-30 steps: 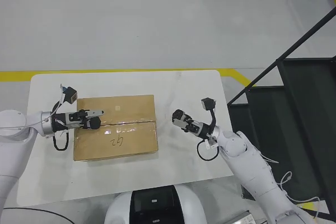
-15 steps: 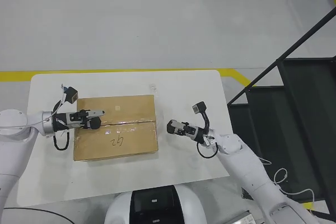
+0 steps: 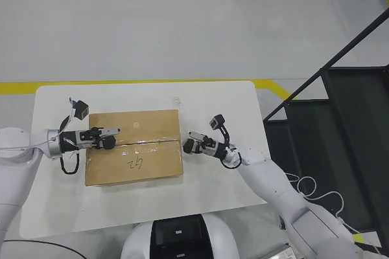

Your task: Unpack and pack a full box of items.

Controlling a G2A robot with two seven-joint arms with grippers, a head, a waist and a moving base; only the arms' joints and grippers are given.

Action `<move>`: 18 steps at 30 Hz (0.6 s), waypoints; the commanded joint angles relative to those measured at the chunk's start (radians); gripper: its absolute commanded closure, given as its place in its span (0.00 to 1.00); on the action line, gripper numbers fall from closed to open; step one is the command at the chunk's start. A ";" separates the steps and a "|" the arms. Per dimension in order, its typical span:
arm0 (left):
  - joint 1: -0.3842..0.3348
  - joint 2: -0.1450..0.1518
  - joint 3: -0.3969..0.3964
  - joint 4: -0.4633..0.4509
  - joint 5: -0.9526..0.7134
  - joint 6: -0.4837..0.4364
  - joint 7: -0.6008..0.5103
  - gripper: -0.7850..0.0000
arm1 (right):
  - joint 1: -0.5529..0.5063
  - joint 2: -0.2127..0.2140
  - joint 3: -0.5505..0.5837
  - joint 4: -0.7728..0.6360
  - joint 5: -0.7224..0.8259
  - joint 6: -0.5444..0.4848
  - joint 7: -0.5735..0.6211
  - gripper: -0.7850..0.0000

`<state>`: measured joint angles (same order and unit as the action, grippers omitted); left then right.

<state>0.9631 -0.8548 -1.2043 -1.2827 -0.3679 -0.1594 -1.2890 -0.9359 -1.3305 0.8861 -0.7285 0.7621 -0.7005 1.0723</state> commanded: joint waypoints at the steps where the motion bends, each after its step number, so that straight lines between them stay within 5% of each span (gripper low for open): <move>1: 0.001 0.001 -0.003 -0.003 0.003 0.002 0.002 0.00 | 0.021 -0.016 -0.011 0.041 0.036 -0.021 0.024 0.00; 11: 0.015 0.004 -0.014 -0.014 0.005 0.006 0.007 0.00 | 0.053 -0.056 -0.026 0.098 0.084 -0.067 -0.020 0.00; 15: 0.016 0.003 -0.013 -0.014 0.007 0.006 0.010 0.00 | 0.039 -0.048 -0.013 0.089 0.065 -0.096 -0.049 0.82; 18: 0.016 0.002 -0.011 -0.013 0.009 0.004 0.011 0.00 | 0.022 -0.040 -0.001 0.073 0.055 -0.114 -0.066 1.00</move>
<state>0.9794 -0.8521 -1.2166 -1.2962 -0.3601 -0.1545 -1.2777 -0.9094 -1.3733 0.8807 -0.6508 0.8190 -0.8094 1.0109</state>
